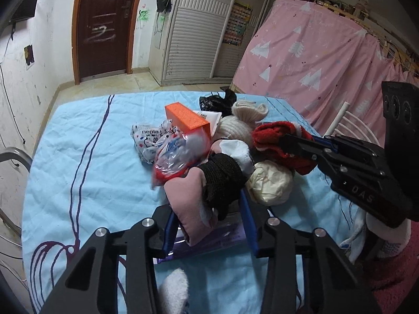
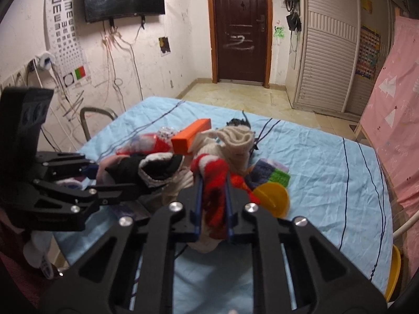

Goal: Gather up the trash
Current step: 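Grasp the pink-black plush with left tool while right tool grasps red sock, then carry both items to the yellow bin and open both tools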

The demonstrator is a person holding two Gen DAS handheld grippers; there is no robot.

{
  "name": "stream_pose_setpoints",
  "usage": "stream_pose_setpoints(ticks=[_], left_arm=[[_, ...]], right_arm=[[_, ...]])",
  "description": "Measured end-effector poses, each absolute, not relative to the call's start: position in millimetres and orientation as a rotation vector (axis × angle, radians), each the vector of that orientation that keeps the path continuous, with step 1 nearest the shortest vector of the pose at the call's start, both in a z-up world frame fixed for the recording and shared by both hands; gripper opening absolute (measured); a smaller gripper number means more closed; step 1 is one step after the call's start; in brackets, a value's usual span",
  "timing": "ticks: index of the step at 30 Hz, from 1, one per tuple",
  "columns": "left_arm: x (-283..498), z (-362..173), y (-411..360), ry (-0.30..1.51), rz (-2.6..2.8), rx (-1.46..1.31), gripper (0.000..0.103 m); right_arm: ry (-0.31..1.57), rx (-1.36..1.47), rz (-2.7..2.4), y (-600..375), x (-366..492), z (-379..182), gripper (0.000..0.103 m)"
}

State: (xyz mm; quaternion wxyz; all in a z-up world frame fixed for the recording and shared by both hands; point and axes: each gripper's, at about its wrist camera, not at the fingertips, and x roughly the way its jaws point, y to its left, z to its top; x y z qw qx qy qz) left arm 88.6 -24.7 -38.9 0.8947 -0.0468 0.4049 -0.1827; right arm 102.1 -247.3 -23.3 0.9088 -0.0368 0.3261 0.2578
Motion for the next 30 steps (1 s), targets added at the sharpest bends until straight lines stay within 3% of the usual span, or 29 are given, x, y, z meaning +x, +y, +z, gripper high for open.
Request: stream_pose_setpoints(ticks=[14,30], left_arm=[[62.8,26.5,-67.1,0.662,-0.425,-0.019,0.034],[85.1,44.8,-215.8,0.598,-0.677,0.077,0.034]], right_arm=[[0.524,0.146,0.543,-336.9,79.5,13.8,0.013],[0.469,0.160,0.124,-491.6,53.2,10.2,0.013]])
